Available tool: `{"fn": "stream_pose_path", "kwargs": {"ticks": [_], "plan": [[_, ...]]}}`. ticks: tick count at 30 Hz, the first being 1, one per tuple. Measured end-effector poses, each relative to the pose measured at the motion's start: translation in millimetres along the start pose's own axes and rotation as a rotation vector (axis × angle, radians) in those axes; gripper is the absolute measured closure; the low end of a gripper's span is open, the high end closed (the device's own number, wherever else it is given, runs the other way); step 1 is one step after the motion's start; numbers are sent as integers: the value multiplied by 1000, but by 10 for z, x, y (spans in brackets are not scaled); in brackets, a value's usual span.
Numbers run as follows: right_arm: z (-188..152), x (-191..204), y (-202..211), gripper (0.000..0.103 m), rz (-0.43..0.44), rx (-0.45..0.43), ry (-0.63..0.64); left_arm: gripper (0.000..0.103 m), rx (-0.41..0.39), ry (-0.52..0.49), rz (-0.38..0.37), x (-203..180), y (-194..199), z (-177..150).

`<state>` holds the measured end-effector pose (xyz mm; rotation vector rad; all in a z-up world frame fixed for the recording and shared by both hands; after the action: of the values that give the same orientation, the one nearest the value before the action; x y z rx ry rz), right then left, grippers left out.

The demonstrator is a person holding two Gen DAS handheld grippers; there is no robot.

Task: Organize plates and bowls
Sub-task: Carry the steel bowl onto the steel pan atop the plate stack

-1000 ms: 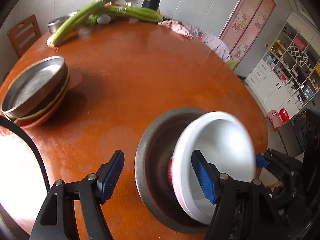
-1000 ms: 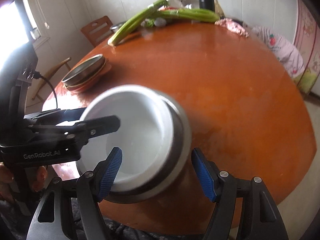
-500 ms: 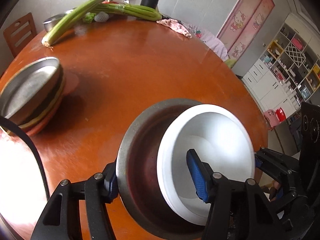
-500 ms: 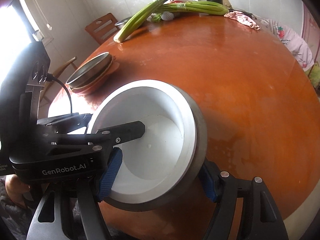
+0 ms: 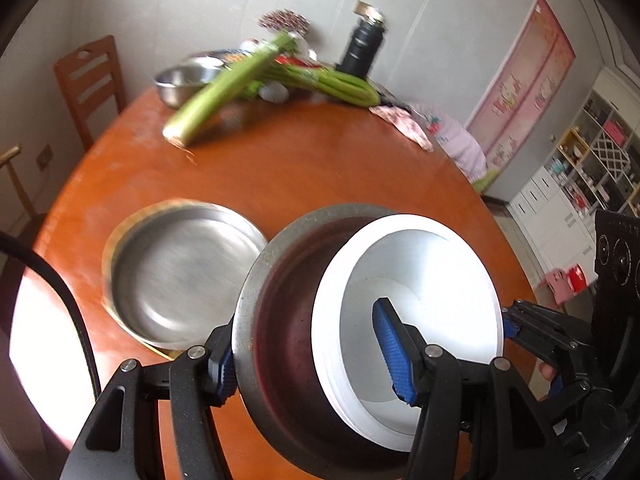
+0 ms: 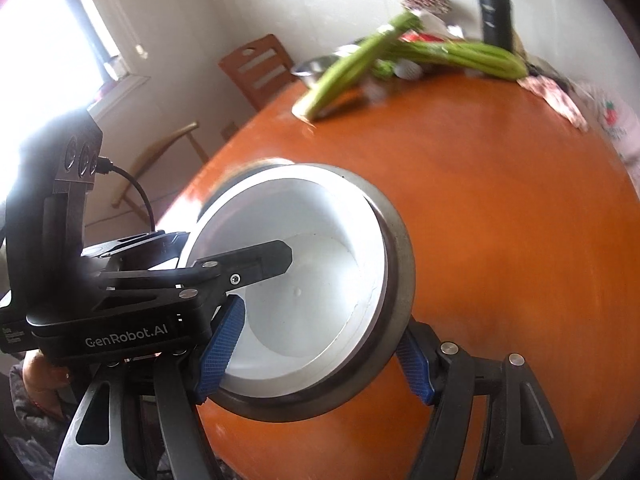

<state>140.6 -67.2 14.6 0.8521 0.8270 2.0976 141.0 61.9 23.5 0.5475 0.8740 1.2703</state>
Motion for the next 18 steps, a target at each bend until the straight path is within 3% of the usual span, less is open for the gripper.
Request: {"fn": "stream_pose_path", "kwargs": {"ticks": [9, 18], "plan": [[593, 411, -473, 29, 67, 19, 78, 44, -27, 69, 64, 664, 102, 354], [772, 382, -985, 29, 65, 91, 63, 44, 17, 109, 57, 1030, -209, 381]]}}
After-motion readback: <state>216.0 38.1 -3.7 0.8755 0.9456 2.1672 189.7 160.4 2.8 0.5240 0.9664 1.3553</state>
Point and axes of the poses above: each gripper's, at about its wrist camera, not at the fingertips, and y roughly against the way its jaws point, x to its left, z to its top, the point moved 3 cm from there along -y, roughly the way its jaws point, and after that the axes turned 2 degrees about z, right-handed, at the moved point
